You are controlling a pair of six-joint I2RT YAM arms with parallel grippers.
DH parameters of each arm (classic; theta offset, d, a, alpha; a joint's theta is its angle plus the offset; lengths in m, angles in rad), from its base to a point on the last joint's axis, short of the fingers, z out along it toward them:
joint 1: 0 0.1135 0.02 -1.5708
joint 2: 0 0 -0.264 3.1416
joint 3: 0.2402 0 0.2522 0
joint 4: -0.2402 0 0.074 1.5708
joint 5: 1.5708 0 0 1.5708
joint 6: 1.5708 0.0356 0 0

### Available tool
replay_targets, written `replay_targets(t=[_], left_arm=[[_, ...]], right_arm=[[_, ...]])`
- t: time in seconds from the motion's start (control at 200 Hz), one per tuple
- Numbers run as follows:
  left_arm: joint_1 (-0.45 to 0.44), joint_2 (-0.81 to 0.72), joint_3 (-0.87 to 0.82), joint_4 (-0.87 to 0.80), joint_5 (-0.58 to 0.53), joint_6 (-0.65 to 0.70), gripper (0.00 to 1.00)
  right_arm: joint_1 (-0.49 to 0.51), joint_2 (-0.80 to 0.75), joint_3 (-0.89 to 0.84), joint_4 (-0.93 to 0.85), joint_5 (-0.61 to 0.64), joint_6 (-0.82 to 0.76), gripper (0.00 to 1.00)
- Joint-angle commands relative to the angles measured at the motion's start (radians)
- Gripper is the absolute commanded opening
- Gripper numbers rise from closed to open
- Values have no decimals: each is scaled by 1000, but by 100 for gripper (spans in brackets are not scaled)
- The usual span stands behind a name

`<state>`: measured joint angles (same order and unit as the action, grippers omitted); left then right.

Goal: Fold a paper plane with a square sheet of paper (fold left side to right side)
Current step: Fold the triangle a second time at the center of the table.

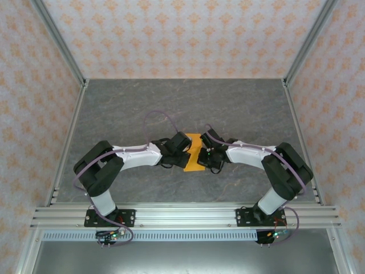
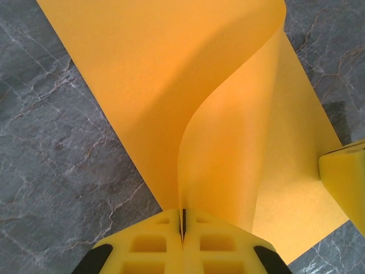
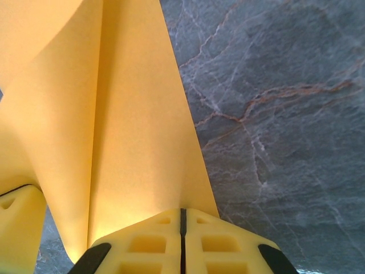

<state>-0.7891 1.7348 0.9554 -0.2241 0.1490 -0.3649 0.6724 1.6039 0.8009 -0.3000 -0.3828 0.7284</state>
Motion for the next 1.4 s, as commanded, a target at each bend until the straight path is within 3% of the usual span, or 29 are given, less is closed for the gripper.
replay_targets(t=[0.0,1.396], left_arm=[[9,17,28,-17,-29,17,0],[9,57,33,5,-26,23,0]], right_arm=[[10,25,0,-95,38,-17,8],[13,28,8,-114,44,-26,8]])
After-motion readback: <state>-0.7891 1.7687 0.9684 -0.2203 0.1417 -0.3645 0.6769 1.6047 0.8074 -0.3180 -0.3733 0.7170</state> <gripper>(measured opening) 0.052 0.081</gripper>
